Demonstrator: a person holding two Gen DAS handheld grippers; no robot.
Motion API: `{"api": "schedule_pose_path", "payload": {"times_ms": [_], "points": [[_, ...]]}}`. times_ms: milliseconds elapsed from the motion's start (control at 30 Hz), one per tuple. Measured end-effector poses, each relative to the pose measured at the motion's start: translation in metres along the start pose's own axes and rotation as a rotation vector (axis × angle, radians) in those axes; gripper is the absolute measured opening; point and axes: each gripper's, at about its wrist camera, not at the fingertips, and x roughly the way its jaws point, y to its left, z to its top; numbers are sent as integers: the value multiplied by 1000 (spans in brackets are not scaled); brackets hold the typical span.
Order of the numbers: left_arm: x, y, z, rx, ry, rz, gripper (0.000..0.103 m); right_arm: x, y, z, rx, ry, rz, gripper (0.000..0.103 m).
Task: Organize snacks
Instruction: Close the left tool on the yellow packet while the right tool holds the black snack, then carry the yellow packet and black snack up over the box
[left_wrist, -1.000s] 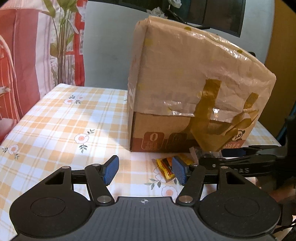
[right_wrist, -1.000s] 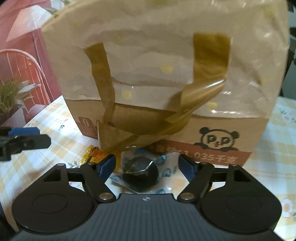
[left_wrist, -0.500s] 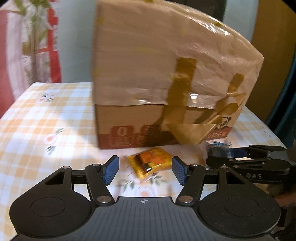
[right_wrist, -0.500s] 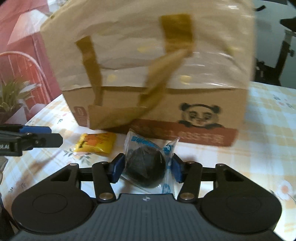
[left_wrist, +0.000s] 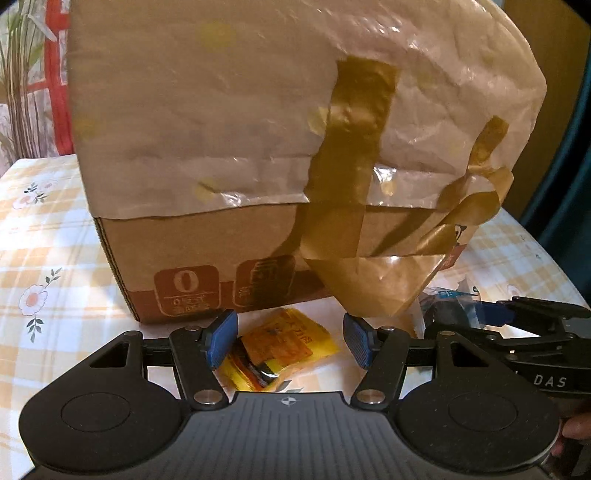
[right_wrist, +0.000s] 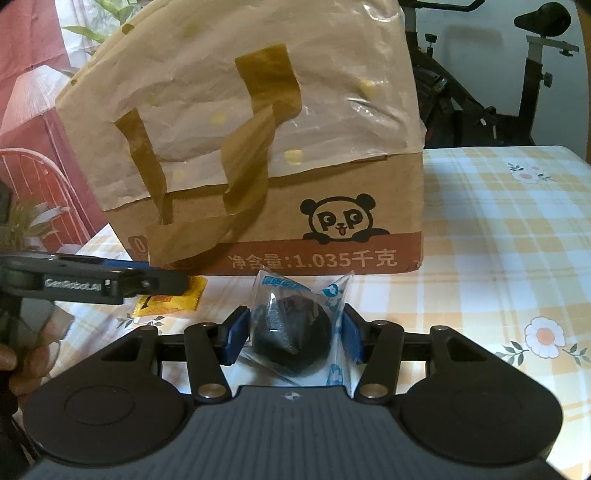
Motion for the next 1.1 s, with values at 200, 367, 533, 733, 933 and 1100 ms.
{"api": "schedule_pose_path", "payload": {"times_ms": [200,367,533,733,933,1100], "points": [[-6,-15,-17,30,28,-27,65,0,3,-2,-28,6,21,55],[-3,-24,-18,28,16,13,65,1,4,-1,-28,7,26,55],[1,-29,-19,-9,-14,56,65,1,2,-1,-25,7,30,55],[-8,-49,-32,-58,-42,194,35,1,3,-2,-24,5,30,55],[-35,-52,-51,-147,-78,197,34,0,1,-3,-17,-1,39,55],[-58,-51,-54,-178,-135,180,34,0,0,-3,-10,-5,50,55]]}}
